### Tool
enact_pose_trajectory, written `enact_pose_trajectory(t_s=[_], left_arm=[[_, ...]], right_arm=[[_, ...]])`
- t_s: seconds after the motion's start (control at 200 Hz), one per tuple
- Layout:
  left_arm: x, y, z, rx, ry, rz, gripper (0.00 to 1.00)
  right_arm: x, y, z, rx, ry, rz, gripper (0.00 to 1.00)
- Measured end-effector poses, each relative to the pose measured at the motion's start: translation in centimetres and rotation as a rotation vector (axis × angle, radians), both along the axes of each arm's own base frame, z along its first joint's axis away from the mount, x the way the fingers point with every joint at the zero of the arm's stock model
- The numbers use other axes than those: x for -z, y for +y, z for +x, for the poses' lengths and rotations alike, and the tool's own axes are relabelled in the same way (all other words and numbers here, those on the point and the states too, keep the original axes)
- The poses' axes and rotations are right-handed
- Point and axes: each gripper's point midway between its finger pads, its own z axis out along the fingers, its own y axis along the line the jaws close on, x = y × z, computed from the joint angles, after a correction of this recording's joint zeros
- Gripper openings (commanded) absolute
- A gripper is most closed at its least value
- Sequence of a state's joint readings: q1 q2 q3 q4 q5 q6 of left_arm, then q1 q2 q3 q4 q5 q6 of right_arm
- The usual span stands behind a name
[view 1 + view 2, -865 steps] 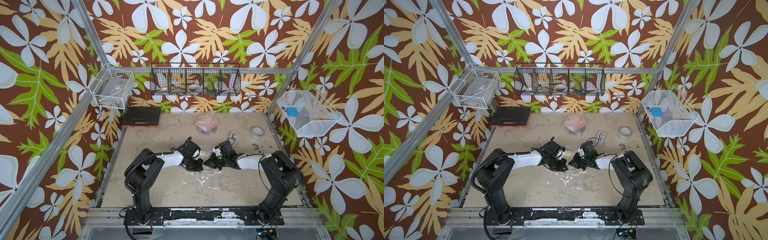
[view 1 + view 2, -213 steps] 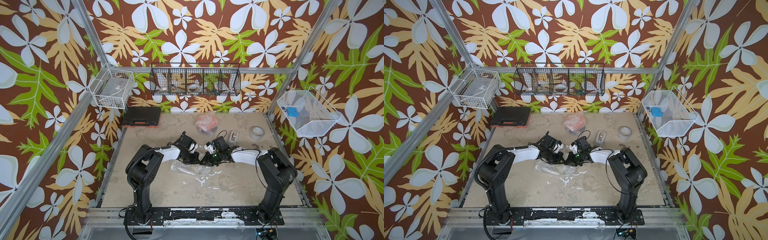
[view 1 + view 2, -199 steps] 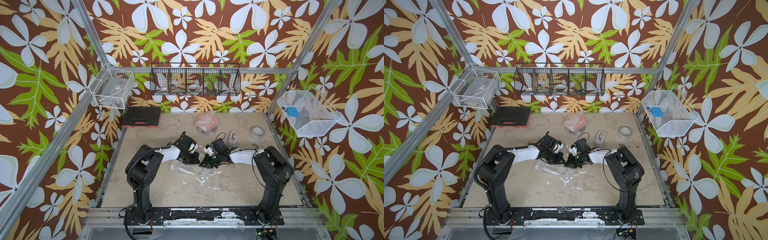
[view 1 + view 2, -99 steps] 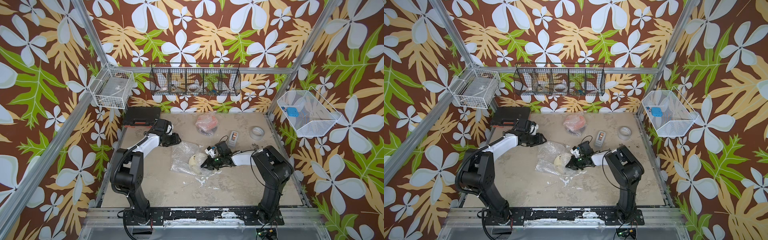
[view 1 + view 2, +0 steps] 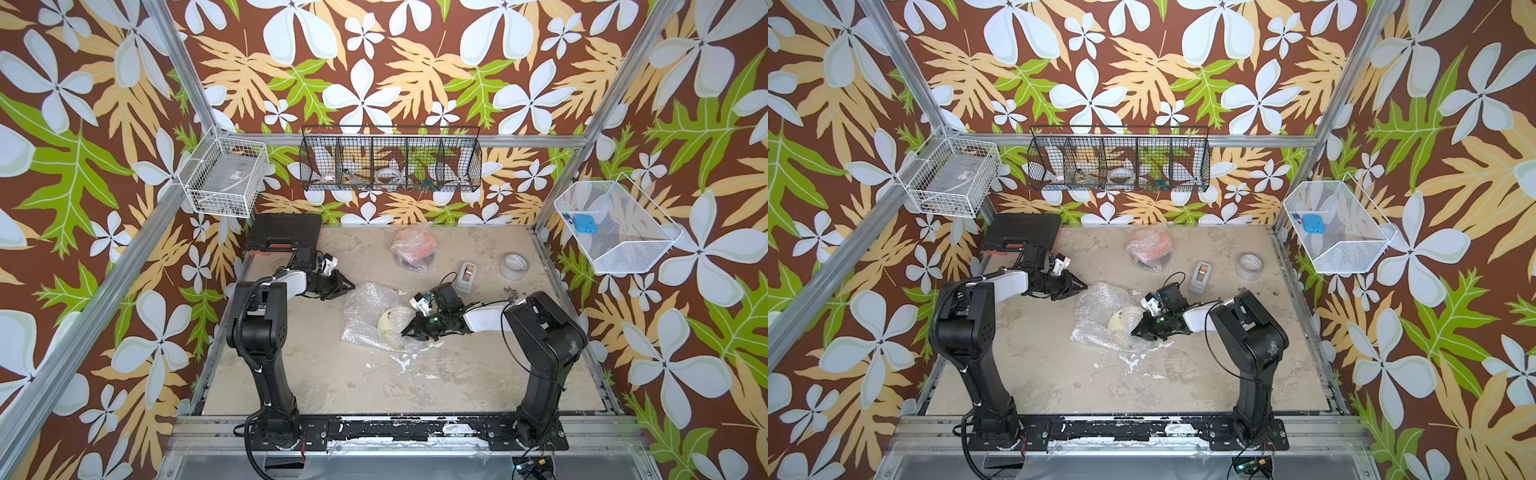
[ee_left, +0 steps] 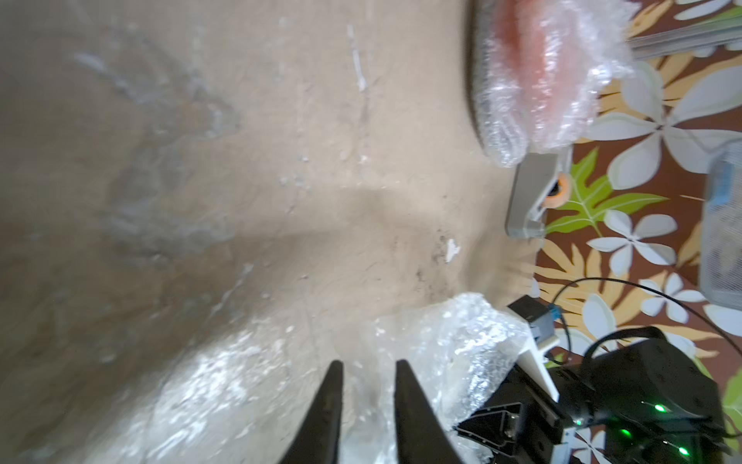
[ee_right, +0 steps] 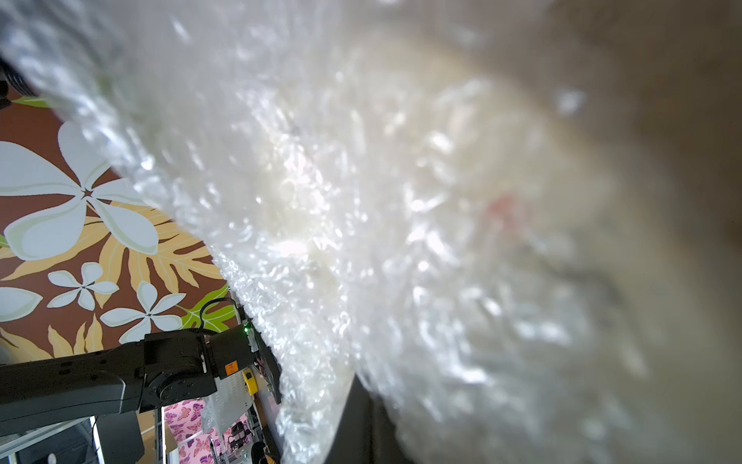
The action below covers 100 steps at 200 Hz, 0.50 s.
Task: Wrap dinner plates in bubble wrap
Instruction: Wrap the plate in the bubble wrap.
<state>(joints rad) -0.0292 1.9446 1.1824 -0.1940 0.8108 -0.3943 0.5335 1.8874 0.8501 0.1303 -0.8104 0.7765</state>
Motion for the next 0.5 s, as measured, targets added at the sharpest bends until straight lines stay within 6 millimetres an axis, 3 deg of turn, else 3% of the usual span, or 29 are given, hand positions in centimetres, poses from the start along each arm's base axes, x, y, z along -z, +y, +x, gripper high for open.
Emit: enact_pose_trajectory(t_s=[0.025,0.215,0.31,0.395,0.5], left_arm=[[-0.4,-0.2,0.1,0.007,-0.011,-0.017,0.00],[-4.4,-3.1,1.7,0.083,-0.086,-0.090,0.00],[-6.3,-5.3,1.7,0.147,-0.119,-0.084,0.00],[-7.5,-7.6,0.2,0.210,-0.135,-0.074,0.00],[-7.5,-10.2,-3.9,0.287,-0.111,-0.070,0.00]], right_arm=[[0.0,0.1,-0.2,0.004,0.006,0.002,0.00],[-0.4,1.5,-1.5,0.030,0.054,0.024,0.00],[-0.6,2.0,-1.1,0.067,0.068,0.020,0.00],[-0.5,2.0,-0.3,0.100,0.079,0.015,0.00],[-0.3,1.7,0.6,0.129,0.090,0.025,0.00]])
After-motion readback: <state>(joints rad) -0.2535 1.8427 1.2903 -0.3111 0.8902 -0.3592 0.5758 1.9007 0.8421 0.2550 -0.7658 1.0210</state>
